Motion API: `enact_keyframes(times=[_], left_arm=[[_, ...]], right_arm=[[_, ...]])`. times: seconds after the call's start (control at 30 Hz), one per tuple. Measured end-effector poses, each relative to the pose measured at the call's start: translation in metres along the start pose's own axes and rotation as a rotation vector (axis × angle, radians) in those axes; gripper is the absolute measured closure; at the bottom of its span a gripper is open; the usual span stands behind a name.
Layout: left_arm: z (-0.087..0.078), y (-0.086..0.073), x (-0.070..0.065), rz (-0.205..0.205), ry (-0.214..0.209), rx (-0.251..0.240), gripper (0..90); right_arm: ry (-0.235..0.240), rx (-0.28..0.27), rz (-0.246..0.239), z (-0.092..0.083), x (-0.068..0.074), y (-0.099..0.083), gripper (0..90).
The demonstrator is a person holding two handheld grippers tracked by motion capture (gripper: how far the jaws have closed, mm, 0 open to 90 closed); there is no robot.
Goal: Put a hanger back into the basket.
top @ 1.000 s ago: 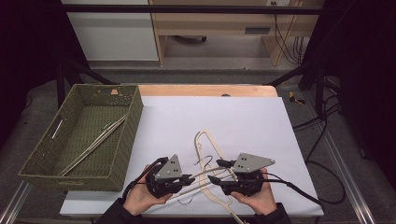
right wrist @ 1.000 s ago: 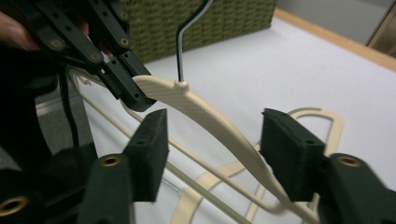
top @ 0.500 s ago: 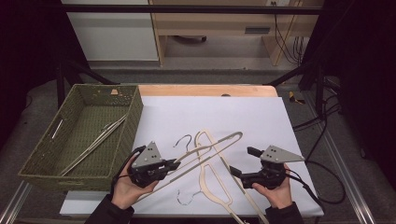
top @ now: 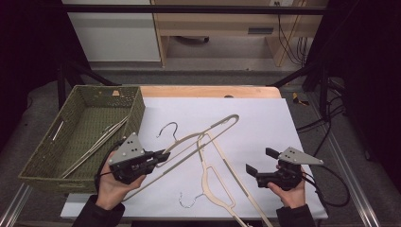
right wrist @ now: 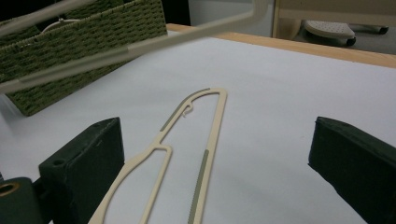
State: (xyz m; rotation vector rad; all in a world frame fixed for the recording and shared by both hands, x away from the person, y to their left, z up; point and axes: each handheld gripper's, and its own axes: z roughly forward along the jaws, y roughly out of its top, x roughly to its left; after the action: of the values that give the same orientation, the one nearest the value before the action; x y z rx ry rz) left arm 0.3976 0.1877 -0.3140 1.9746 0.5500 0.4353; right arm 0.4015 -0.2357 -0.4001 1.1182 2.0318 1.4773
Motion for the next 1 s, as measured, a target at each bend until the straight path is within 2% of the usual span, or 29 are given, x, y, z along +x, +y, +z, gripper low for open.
enact_keyframes(times=[0.03,0.1,0.13,0.27,0.3,0.4,0.43,0.5,0.53,0.6,0.63,0.7,0.83,0.87,0.93,0.97,1.0], left_arm=[[-0.003,0.004,0.001,0.007,0.007,-0.005,86.3],[-0.013,0.019,0.007,0.029,0.030,-0.015,86.3],[-0.013,0.019,0.007,0.029,0.030,-0.015,86.3],[-0.027,0.037,0.017,0.045,0.054,-0.025,86.3],[-0.033,0.044,0.023,0.050,0.068,-0.024,86.3],[-0.043,0.052,0.033,0.053,0.088,-0.030,86.3],[-0.043,0.052,0.033,0.053,0.088,-0.030,86.3],[-0.054,0.057,0.046,0.050,0.107,-0.038,86.3],[-0.054,0.057,0.046,0.050,0.107,-0.038,86.3],[-0.061,0.060,0.055,0.046,0.119,-0.040,86.3],[-0.067,0.063,0.064,0.040,0.136,-0.045,86.3],[-0.073,0.064,0.072,0.041,0.159,-0.043,86.3],[-0.083,0.064,0.090,0.047,0.202,-0.032,86.3],[-0.083,0.064,0.090,0.047,0.202,-0.032,86.3],[-0.088,0.063,0.100,0.047,0.226,-0.023,86.3],[-0.093,0.061,0.110,0.045,0.244,-0.013,86.3],[-0.093,0.061,0.110,0.045,0.244,-0.013,86.3]], right_arm=[[0.013,0.005,-0.021,-0.001,0.000,-0.001,3.8],[0.010,0.002,-0.022,-0.001,0.001,-0.002,3.6],[0.010,0.002,-0.022,-0.001,0.001,-0.002,3.6],[0.009,-0.005,-0.037,-0.005,0.002,-0.002,2.7],[0.007,-0.008,-0.037,-0.006,0.002,-0.002,2.7],[0.012,-0.009,-0.037,-0.008,0.002,-0.002,2.4],[0.009,-0.007,-0.041,-0.008,0.002,-0.002,2.3],[0.008,-0.007,-0.034,-0.008,0.003,-0.003,2.2],[0.009,-0.003,-0.038,-0.008,0.003,-0.003,2.2],[0.011,-0.006,-0.040,-0.007,0.003,-0.003,2.2],[0.013,-0.005,-0.036,-0.007,0.003,-0.003,2.2],[0.014,-0.004,-0.030,-0.008,0.004,-0.003,2.2],[0.018,-0.006,-0.037,-0.008,0.003,-0.003,2.2],[0.018,-0.006,-0.037,-0.008,0.003,-0.003,2.2],[0.020,-0.003,-0.039,-0.008,0.003,-0.003,2.2],[0.017,-0.002,-0.037,-0.007,0.004,-0.003,2.2],[0.017,-0.002,-0.037,-0.007,0.004,-0.003,2.2]])
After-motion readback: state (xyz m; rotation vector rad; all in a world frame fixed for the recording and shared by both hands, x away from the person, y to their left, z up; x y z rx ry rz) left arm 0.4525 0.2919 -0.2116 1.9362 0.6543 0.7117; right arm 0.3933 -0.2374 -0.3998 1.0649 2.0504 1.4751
